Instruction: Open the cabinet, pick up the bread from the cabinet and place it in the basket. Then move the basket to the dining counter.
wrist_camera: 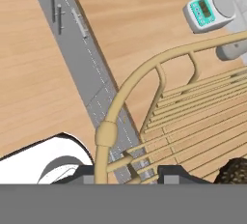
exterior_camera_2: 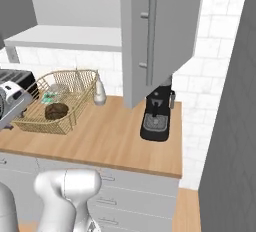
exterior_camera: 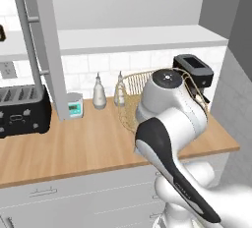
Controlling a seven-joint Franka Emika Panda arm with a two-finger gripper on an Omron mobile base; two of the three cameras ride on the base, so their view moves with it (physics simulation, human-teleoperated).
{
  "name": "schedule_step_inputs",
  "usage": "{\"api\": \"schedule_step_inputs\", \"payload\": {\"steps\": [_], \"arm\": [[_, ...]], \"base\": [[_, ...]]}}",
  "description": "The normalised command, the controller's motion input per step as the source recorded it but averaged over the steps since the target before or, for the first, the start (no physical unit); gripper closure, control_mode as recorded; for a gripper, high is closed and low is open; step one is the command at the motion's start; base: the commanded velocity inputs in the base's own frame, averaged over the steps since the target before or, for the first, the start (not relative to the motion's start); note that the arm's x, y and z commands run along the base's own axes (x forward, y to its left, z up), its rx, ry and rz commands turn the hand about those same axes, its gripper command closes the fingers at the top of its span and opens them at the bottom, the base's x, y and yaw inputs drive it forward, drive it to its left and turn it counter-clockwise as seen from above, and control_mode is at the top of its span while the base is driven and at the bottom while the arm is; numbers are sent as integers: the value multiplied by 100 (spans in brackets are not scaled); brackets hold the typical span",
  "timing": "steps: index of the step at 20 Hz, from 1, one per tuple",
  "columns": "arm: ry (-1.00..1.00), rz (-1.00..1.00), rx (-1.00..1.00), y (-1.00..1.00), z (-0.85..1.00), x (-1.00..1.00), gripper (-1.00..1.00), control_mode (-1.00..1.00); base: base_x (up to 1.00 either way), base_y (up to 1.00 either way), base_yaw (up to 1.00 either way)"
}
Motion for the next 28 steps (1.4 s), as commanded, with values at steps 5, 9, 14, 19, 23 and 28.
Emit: {"api": "schedule_step_inputs", "payload": {"steps": [5,9,14,19,23,28], "arm": [[0,0,0,0,0,0,100,100],[0,0,0,0,0,0,100,100],[0,0,0,0,0,0,100,100],[0,0,0,0,0,0,100,100],[0,0,0,0,0,0,100,100],[0,0,0,0,0,0,100,100]], "base": [[-100,11,19],[-100,4,36],[-34,20,78],[0,12,94],[0,2,98],[-1,0,95]]}}
